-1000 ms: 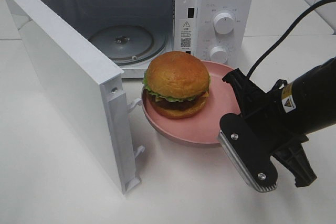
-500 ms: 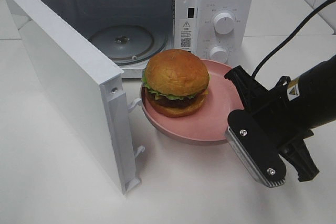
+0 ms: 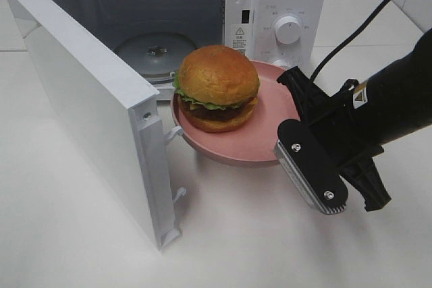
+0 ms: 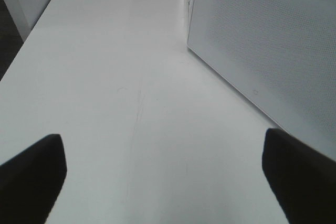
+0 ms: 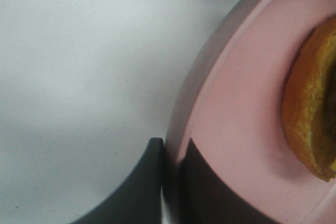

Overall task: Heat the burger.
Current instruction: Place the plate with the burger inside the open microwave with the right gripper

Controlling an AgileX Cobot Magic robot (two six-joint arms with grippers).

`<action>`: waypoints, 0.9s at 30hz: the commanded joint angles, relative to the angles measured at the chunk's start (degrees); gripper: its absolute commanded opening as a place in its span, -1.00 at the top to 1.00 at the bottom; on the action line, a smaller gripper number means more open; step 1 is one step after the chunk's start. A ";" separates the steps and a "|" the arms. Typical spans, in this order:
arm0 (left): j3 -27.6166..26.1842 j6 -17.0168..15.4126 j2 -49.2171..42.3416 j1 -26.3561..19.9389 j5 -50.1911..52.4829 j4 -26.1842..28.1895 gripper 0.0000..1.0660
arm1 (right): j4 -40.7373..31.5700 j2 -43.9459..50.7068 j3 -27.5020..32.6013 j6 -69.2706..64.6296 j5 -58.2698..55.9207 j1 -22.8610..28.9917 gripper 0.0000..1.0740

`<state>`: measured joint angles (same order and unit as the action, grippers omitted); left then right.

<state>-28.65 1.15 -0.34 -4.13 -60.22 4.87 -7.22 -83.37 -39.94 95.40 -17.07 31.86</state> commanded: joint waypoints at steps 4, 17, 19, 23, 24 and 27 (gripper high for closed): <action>0.11 0.17 -1.15 0.29 0.86 0.40 -0.74 | -0.46 -1.89 -3.72 0.29 2.81 0.06 1.00; 0.11 0.17 -1.15 0.29 0.86 0.40 -0.74 | -0.34 -6.76 -8.42 0.00 2.41 2.52 1.00; 0.11 0.17 -1.15 0.29 0.86 0.40 -0.74 | -0.17 -7.39 -9.28 0.00 2.29 2.52 1.00; 0.11 0.17 -1.15 0.29 0.86 0.34 -0.74 | 1.26 -9.28 -11.97 -1.60 1.38 2.52 1.00; 0.11 0.17 -1.15 0.29 0.86 0.34 -0.74 | 1.26 -9.74 -12.61 -1.60 1.43 2.52 1.00; 0.11 0.17 -1.15 0.29 0.86 0.34 -0.74 | 1.26 -10.60 -13.87 -1.60 1.26 2.52 1.00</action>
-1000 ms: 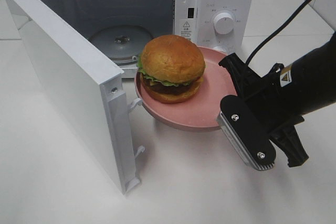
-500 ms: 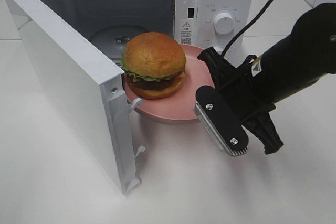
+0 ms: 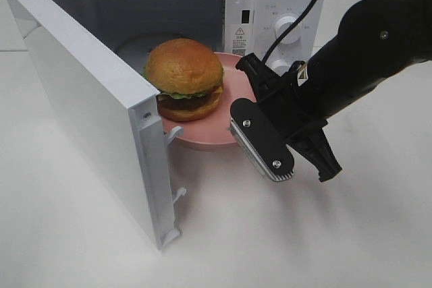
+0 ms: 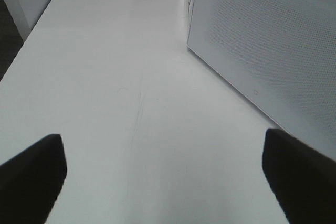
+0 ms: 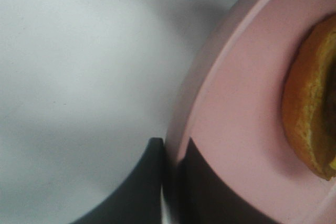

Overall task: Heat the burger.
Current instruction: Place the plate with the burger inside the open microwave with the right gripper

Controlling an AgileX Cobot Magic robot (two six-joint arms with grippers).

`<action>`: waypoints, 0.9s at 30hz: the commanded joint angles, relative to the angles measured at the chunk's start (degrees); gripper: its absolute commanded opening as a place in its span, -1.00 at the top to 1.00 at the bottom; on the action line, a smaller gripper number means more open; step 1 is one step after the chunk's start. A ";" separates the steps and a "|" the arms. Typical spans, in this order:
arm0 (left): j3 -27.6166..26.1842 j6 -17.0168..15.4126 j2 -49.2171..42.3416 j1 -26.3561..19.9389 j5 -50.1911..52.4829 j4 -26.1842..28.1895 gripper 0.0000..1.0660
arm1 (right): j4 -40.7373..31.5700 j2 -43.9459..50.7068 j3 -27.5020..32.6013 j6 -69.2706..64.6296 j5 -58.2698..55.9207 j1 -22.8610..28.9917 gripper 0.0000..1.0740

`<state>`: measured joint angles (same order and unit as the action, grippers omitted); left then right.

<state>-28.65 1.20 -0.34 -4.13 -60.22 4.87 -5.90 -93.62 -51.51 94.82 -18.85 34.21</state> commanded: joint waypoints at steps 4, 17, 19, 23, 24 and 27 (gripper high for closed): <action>0.11 0.11 -1.15 0.29 0.86 0.34 -0.74 | -0.06 -2.64 -5.56 -0.97 2.29 0.17 1.00; 0.11 0.11 -1.15 0.29 0.86 0.34 -0.74 | 1.32 -9.05 -14.84 -0.97 -1.72 0.17 1.00; 0.11 0.11 -1.15 0.29 0.86 0.34 -0.74 | 1.38 -9.85 -15.99 -0.97 -1.72 0.17 1.00; 0.11 0.11 -1.15 0.29 0.86 0.34 -0.74 | 1.49 -11.40 -18.79 -0.92 -2.35 0.17 1.00; 0.11 0.11 -1.15 0.29 0.86 0.34 -0.74 | 1.49 -11.40 -18.79 -0.92 -2.35 0.17 1.00; 0.11 0.11 -1.15 0.29 0.86 0.34 -0.74 | 1.78 -12.83 -21.14 -0.92 -4.07 0.17 1.00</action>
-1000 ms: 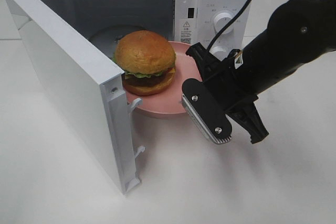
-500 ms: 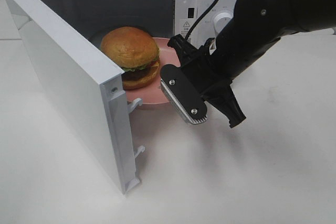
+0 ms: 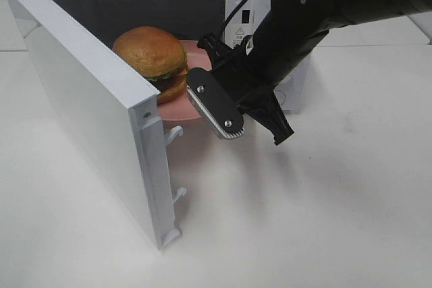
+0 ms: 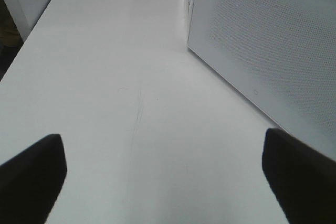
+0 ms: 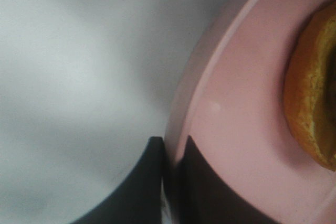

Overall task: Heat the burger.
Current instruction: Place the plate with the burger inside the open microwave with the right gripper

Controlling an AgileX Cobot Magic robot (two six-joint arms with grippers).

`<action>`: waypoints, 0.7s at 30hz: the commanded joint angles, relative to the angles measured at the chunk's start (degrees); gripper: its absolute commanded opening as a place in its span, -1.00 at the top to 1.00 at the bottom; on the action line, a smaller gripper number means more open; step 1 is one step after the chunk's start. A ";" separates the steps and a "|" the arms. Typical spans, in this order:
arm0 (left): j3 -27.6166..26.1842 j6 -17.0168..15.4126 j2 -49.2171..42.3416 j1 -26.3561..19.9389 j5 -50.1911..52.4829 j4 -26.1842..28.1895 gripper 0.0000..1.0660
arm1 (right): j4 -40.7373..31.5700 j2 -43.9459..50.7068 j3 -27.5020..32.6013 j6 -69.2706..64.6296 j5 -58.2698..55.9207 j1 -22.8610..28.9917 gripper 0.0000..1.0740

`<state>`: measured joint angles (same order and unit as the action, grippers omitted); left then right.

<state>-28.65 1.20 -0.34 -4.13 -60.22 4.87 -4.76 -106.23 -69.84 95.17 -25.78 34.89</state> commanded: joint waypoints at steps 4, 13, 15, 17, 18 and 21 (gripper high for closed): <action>0.11 0.11 -1.15 0.29 0.86 0.34 -0.74 | 0.80 -1.78 -5.04 -1.26 1.66 -0.52 1.00; 0.11 0.11 -1.15 0.29 0.86 0.34 -0.74 | 0.80 -6.88 -12.43 -2.12 -0.46 -0.52 1.00; 0.11 0.17 -1.15 0.29 0.86 0.34 -0.74 | 0.80 -7.39 -13.12 -2.58 -0.52 -0.52 1.00; 0.11 0.17 -1.15 0.29 0.86 0.34 -0.74 | 1.32 -8.19 -14.44 -3.38 -0.57 -0.52 1.00; 0.11 0.17 -1.15 0.29 0.86 0.34 -0.74 | 1.66 -8.65 -15.13 -3.78 -0.57 -0.52 1.00; 0.11 0.06 -1.15 0.29 0.86 0.34 -0.74 | 1.89 -10.31 -17.59 -4.30 -1.03 -0.52 1.00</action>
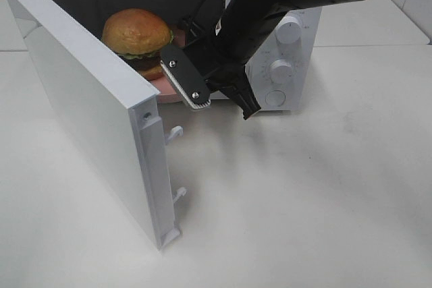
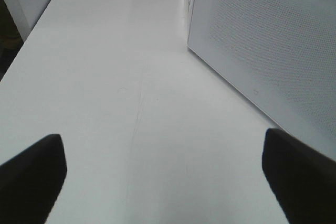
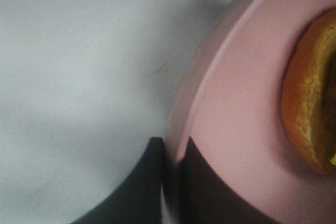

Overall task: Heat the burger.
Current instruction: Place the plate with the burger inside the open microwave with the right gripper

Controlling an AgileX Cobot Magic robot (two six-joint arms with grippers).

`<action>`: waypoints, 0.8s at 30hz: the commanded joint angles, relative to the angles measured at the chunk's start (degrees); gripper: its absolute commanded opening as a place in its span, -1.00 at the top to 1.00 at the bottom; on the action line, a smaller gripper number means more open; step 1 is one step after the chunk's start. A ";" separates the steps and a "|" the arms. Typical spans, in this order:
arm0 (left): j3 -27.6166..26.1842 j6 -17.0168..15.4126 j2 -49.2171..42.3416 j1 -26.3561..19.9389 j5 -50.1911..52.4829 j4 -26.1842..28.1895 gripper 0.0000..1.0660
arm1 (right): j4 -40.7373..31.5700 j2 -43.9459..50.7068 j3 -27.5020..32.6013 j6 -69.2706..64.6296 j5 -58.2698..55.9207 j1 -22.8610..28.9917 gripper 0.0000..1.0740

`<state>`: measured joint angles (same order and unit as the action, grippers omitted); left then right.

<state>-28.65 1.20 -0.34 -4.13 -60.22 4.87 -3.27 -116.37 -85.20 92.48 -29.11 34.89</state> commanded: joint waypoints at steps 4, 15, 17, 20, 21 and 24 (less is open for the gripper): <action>0.11 0.17 -1.09 0.29 0.86 0.34 -0.74 | 1.55 -1.60 -4.30 -1.83 1.49 -0.52 1.00; 0.11 0.17 -1.09 0.29 0.86 0.34 -0.74 | 4.47 -7.28 -12.03 -8.14 0.80 -0.52 1.00; 0.11 0.17 -1.09 0.29 0.86 0.34 -0.74 | 4.41 -8.19 -13.24 -8.54 0.57 -0.46 1.00; 0.11 0.17 -1.09 0.29 0.86 0.34 -0.74 | 4.53 -9.74 -15.41 -8.54 -0.17 -0.29 1.00; 0.11 0.17 -1.09 0.29 0.86 0.34 -0.74 | 4.64 -10.20 -16.27 -8.77 -0.17 -0.17 1.00; 0.11 0.17 -1.09 0.29 0.86 0.34 -0.74 | 4.64 -12.49 -19.71 -9.63 -0.23 0.06 1.00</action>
<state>-28.65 1.20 -0.34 -4.13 -60.22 4.87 1.32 -128.29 -101.93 83.88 -32.31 34.72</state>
